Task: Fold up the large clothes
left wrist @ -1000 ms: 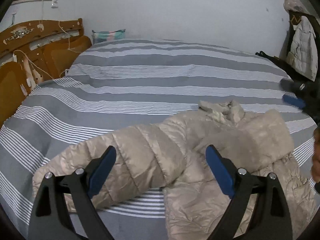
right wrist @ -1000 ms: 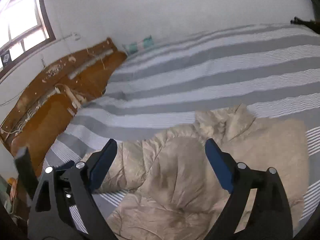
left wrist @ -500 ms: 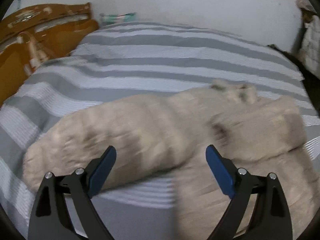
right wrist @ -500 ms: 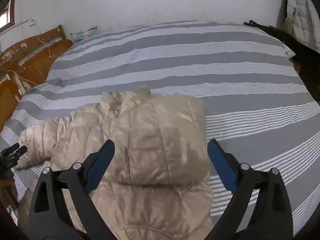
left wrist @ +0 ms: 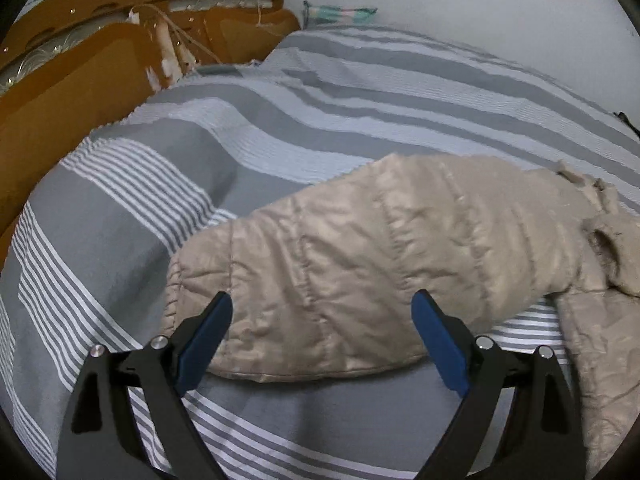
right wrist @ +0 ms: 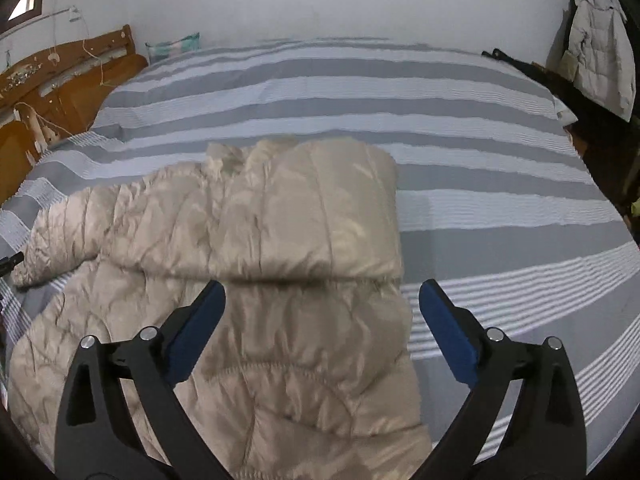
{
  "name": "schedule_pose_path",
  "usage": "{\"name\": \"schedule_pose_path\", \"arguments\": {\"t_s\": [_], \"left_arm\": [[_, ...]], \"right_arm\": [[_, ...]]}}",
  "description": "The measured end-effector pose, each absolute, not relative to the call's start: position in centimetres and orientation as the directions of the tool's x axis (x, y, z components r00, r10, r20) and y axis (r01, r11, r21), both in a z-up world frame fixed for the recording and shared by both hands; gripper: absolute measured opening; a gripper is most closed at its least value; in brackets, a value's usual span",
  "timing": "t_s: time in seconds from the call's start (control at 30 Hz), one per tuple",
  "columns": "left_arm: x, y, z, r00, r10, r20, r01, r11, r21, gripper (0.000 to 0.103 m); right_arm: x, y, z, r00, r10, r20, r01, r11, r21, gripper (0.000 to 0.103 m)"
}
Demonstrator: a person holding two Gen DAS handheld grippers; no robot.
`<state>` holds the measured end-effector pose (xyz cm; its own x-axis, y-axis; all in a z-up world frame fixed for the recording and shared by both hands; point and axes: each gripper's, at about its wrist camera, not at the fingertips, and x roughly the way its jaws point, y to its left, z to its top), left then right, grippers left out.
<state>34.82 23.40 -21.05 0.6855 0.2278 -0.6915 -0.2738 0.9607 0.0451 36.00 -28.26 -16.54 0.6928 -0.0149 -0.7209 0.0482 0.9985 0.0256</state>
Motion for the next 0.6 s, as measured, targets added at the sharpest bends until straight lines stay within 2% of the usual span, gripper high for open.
{"name": "schedule_pose_path", "arguments": {"t_s": [0.2,0.27,0.3,0.33,0.37,0.4,0.43,0.6], "left_arm": [[36.7,24.2,-24.2,0.633,0.219,-0.742,-0.301,0.953,0.025,0.091],[37.5,24.1,-25.0,0.626,0.195,-0.755,-0.283,0.959,0.014,0.068],[37.8,24.0,-25.2,0.624,0.190,-0.758,-0.275,0.961,0.015,0.063],[37.9,23.8,-25.2,0.629,0.187,-0.754,-0.270,0.963,0.013,0.047],[38.1,23.5,-25.0,0.635,0.180,-0.751,-0.262,0.965,0.010,0.039],[38.3,23.2,-24.8,0.639,0.181,-0.748,-0.261,0.965,0.011,0.024],[38.3,22.9,-24.2,0.648,0.184,-0.739,-0.256,0.967,0.016,0.018],[37.8,21.0,-20.0,0.712,0.164,-0.683,-0.222,0.975,0.002,0.015]], "right_arm": [[35.7,-29.3,-17.7,0.671,-0.027,-0.741,0.067,0.997,0.024,0.097],[35.7,-29.6,-17.9,0.667,-0.035,-0.744,0.071,0.997,0.017,0.097],[35.6,-29.7,-17.9,0.666,-0.037,-0.745,0.072,0.997,0.015,0.097],[35.6,-29.9,-18.0,0.666,-0.039,-0.745,0.073,0.997,0.014,0.097],[35.6,-30.2,-18.0,0.665,-0.043,-0.746,0.078,0.997,0.012,0.097],[35.6,-30.3,-18.0,0.664,-0.043,-0.746,0.080,0.997,0.014,0.097],[35.6,-30.5,-18.1,0.664,-0.043,-0.747,0.082,0.996,0.016,0.097],[35.9,-31.3,-17.7,0.676,-0.039,-0.736,0.091,0.995,0.030,0.097]]}}
